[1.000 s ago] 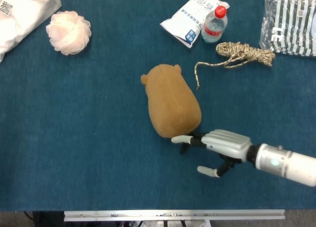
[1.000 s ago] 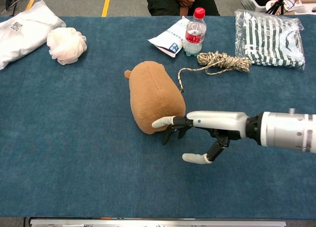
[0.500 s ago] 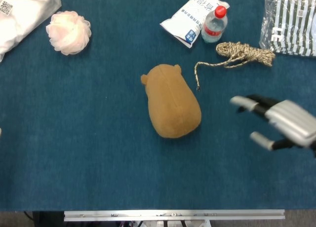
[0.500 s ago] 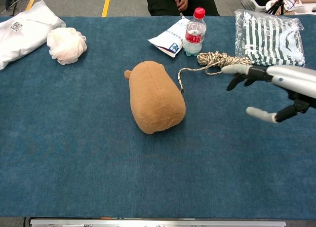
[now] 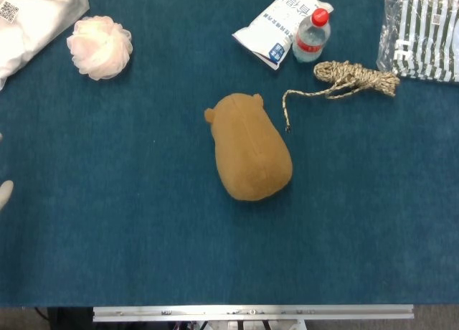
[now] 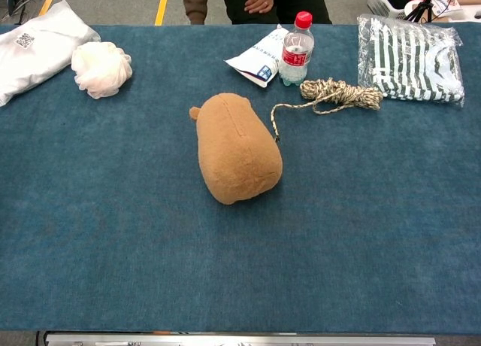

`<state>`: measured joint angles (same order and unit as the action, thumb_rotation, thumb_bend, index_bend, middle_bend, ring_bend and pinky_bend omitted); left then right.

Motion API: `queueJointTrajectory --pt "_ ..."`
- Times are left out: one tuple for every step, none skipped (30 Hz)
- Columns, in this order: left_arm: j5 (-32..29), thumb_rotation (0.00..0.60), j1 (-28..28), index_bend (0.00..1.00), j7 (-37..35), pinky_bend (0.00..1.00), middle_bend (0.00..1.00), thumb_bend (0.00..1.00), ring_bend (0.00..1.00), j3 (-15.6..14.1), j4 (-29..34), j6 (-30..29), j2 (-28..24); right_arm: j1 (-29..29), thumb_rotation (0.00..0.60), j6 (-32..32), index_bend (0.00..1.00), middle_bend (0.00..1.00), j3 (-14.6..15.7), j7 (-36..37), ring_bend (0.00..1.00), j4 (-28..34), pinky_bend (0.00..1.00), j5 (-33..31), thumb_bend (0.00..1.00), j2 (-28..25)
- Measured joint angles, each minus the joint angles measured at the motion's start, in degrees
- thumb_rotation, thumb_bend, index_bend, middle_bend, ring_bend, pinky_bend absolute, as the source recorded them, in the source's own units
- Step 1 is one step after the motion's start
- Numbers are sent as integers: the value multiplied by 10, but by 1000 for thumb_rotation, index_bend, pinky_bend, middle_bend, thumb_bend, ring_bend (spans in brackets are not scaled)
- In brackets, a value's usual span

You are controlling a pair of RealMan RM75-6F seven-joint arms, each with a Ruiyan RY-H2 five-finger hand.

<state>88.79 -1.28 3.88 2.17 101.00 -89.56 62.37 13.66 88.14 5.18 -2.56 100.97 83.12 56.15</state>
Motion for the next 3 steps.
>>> queueJointTrajectory --pt "0 600 0 288 0 197 275 220 202 0 0 0 0 -3 600 0 74 290 -2 0 119 0 216 2 118 0" --pt "1 600 0 288 0 197 275 220 202 0 0 -1 0 -4 600 -2 74 290 -4 0 119 -1 216 5 118 0" --pt "0 600 0 288 -1 197 275 220 202 0 0 0 0 -5 600 -4 74 290 -5 0 119 -1 216 7 118 0"
